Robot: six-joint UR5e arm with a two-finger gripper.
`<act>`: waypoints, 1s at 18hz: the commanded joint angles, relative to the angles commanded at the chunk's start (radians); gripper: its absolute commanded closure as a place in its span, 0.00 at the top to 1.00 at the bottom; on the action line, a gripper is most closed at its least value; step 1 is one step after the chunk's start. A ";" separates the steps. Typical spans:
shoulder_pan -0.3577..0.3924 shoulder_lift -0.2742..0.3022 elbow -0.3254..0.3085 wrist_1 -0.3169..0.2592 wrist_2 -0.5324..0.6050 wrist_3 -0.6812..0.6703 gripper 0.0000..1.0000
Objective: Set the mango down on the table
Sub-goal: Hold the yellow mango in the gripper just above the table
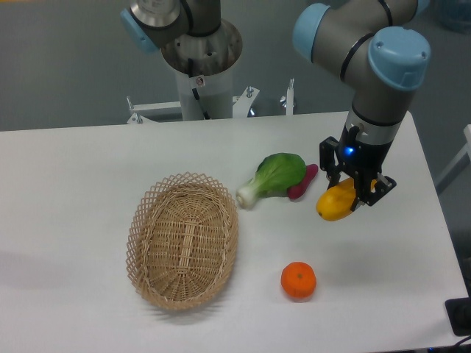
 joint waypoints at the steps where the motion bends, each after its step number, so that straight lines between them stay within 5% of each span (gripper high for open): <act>1: 0.000 0.002 -0.006 0.002 0.000 0.002 0.47; 14: 0.032 0.002 -0.061 0.015 0.009 0.123 0.47; 18: 0.087 -0.005 -0.116 0.106 0.012 0.213 0.47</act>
